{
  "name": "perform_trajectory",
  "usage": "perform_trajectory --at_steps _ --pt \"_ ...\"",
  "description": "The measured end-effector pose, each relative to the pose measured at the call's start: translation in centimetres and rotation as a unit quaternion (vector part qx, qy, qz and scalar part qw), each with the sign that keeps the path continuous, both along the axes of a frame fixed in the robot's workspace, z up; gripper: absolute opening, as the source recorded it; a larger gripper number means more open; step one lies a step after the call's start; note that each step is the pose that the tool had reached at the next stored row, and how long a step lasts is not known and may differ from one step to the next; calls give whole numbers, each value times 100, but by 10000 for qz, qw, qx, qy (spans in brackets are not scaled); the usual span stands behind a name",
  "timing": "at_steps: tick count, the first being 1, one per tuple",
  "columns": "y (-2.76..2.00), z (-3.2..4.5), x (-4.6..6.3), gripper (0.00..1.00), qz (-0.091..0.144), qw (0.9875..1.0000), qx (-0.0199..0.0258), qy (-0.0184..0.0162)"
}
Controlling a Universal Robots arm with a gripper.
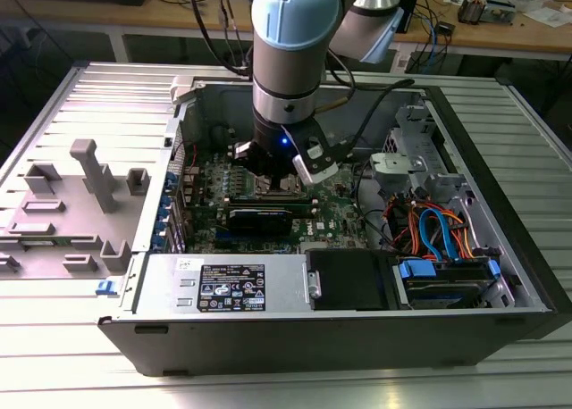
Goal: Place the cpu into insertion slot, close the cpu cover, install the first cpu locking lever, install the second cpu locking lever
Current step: 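Install the second cpu locking lever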
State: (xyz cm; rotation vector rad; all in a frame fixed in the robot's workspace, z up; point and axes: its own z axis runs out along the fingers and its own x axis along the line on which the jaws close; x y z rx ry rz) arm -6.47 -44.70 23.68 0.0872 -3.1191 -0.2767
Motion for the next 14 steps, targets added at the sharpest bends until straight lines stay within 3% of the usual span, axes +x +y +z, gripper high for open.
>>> perform_trajectory --at_steps 4,7,14 --pt "-63 -4 -4 11 0 10000 92 2" --pt "-82 -5 -12 11 0 9999 140 4" --pt "-123 -5 -64 11 0 9998 219 4"
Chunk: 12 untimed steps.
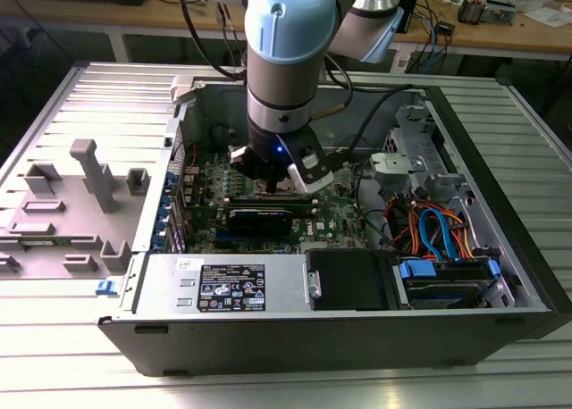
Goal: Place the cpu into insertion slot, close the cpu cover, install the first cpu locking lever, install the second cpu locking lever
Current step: 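Install the second cpu locking lever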
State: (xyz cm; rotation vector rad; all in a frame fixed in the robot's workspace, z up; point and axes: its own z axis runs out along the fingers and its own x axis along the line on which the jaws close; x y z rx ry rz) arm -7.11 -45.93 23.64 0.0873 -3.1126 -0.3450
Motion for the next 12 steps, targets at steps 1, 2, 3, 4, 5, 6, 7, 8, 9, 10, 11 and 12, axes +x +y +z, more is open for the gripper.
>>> perform_trajectory --at_steps 1,2,3,4,5,6,7,8,9,10,11,12 --pt "-7 -1 -12 11 0 10000 21 0" --pt "-9 -1 -23 11 1 10000 35 0" --pt "-12 -1 -35 11 0 10000 49 0" --pt "-18 -3 -59 11 0 10000 81 0" --pt "-25 -10 -76 11 0 9999 121 0" --pt "-46 -28 -91 11 1 9998 188 0" --pt "-73 -46 -110 11 1 9997 243 0" --pt "-89 -61 -121 11 1 9996 276 0" --pt "-97 -70 -124 11 0 9996 289 0" --pt "-98 -72 -124 11 -1 9996 292 0" --pt "-98 -72 -124 11 0 9996 292 0" --pt "-99 -73 -123 11 0 9996 292 0"
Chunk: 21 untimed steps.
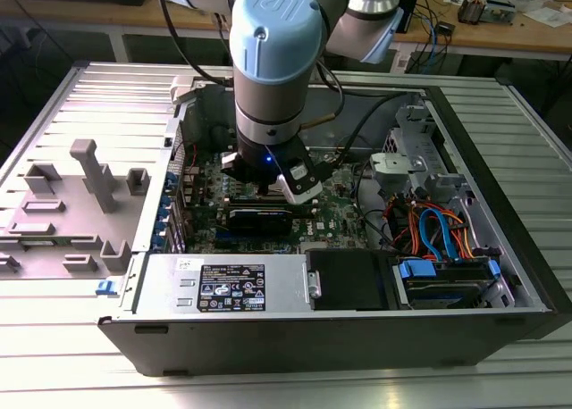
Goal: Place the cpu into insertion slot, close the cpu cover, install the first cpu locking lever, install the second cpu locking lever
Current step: 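Install the second cpu locking lever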
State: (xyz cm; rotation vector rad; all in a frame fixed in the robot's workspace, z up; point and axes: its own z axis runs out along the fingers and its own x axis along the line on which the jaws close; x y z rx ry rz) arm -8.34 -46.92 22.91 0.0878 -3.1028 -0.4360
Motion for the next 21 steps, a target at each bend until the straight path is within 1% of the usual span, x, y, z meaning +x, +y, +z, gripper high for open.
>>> perform_trajectory --at_steps 9,16,18,19,21 --pt "-6 -12 -5 11 0 10000 0 0" --pt "-5 -74 -17 11 -3 10000 1 2" --pt "-6 -89 -53 11 -4 10000 3 2" --pt "-5 -101 -92 11 -6 10000 10 1" --pt "-6 -113 -117 11 -22 10000 16 2"
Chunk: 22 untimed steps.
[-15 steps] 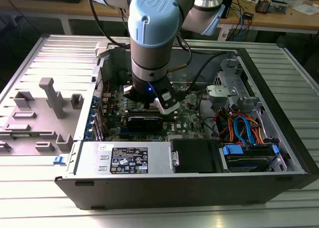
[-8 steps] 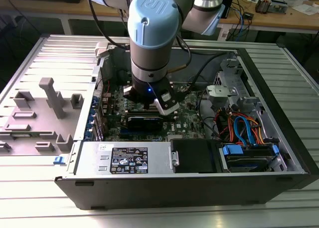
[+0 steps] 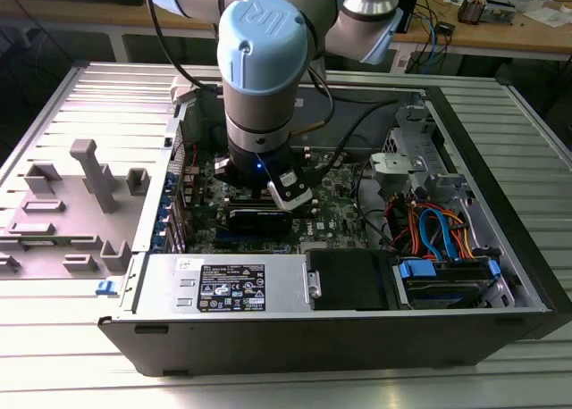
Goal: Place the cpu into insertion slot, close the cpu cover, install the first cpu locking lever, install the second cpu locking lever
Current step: 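Install the second cpu locking lever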
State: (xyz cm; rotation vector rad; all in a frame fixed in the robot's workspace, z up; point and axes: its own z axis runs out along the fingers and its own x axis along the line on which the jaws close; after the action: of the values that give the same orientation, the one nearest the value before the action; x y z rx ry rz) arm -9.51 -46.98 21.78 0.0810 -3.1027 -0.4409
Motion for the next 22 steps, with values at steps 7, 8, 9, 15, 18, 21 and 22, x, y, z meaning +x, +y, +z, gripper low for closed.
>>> perform_trajectory --at_steps 7,8,9,15,18,21,22 --pt "1 -24 -40 11 -16 10000 53 5" --pt "1 -24 -40 11 -16 10000 53 5" --pt "1 -24 -40 11 -16 10000 53 6" --pt "1 -28 -40 11 -16 10000 53 20" --pt "1 -31 -40 11 -16 10000 55 21" --pt "1 -36 -40 11 -16 10000 55 21" --pt "1 -38 -40 11 -15 10000 55 22"
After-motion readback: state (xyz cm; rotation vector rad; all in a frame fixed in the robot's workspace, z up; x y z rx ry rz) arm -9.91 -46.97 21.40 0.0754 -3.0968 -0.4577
